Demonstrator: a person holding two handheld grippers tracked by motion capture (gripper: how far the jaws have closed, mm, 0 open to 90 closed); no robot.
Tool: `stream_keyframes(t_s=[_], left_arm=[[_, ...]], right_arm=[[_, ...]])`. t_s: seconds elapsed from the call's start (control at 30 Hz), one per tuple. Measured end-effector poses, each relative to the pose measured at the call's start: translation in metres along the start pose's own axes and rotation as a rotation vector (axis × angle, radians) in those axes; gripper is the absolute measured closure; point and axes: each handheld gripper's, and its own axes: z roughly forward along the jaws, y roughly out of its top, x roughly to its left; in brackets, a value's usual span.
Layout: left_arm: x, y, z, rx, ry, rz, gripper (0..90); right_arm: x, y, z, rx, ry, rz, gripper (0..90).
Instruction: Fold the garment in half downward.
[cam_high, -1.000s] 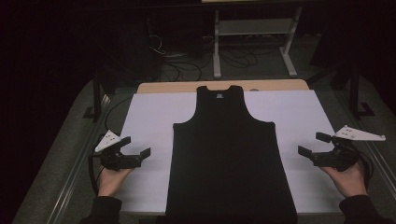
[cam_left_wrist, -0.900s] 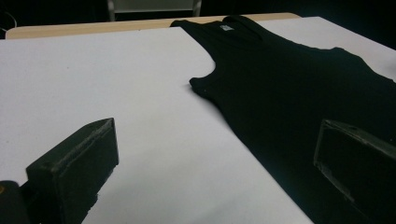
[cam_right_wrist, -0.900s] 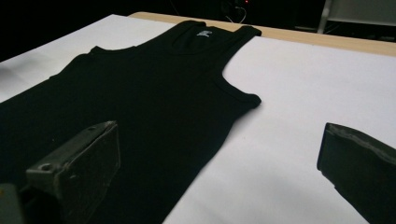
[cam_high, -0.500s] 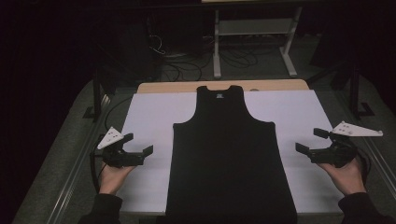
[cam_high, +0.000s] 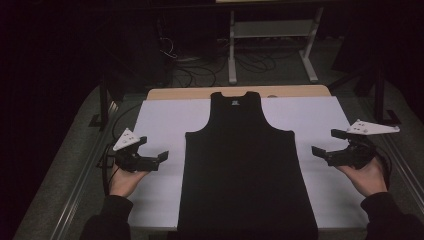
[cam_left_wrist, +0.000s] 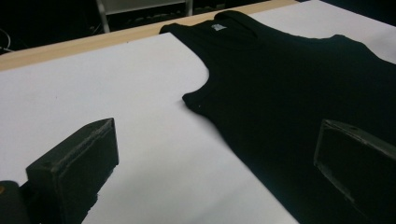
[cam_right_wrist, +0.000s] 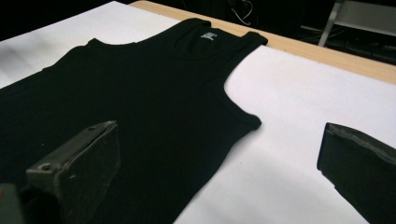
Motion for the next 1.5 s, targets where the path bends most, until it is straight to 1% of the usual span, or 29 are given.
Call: stream_keyframes(t_s=[0.23,0.27,0.37,0.5,0.57,0.7,0.83,0.87,1.0,1.17,1.27,1.33,1.43,1.5], left_arm=[[0.000,0.009,0.002,0.011,-0.013,0.014,0.0],[0.000,0.011,0.003,0.010,-0.028,0.014,0.0],[0.000,0.014,0.004,0.012,-0.041,0.020,0.0],[0.001,0.018,0.005,0.020,-0.041,0.023,0.0],[0.002,0.021,0.006,0.030,-0.041,0.031,0.0],[0.004,0.025,0.009,0.034,-0.040,0.032,0.0],[0.006,0.027,0.011,0.040,-0.039,0.035,0.0],[0.008,0.029,0.013,0.046,-0.043,0.029,0.0],[0.010,0.031,0.016,0.045,-0.041,0.028,0.0],[0.012,0.037,0.020,0.053,-0.042,0.039,0.0],[0.013,0.040,0.024,0.050,-0.047,0.039,0.0],[0.014,0.042,0.028,0.055,-0.049,0.051,0.0],[0.014,0.044,0.031,0.056,-0.052,0.049,0.0],[0.015,0.045,0.036,0.066,-0.056,0.047,0.0]], right_arm=[[0.000,0.011,0.001,0.001,0.007,-0.023,0.0],[-0.001,0.013,0.002,0.002,0.009,-0.026,0.0],[-0.003,0.017,0.002,0.004,0.009,-0.029,0.0],[-0.005,0.021,0.003,0.007,0.006,-0.032,0.0],[-0.006,0.023,0.004,0.009,0.004,-0.037,0.0],[-0.009,0.026,0.006,0.013,0.005,-0.033,0.0],[-0.011,0.026,0.009,0.026,0.007,-0.032,0.0],[-0.012,0.026,0.012,0.036,0.003,-0.036,0.0],[-0.016,0.027,0.016,0.043,0.003,-0.029,0.0],[-0.021,0.028,0.020,0.061,0.000,-0.022,0.0],[-0.024,0.031,0.023,0.068,-0.003,-0.017,0.0],[-0.026,0.032,0.026,0.071,-0.003,-0.015,0.0],[-0.027,0.035,0.029,0.078,-0.006,-0.020,0.0],[-0.029,0.039,0.032,0.081,-0.003,-0.017,0.0]])
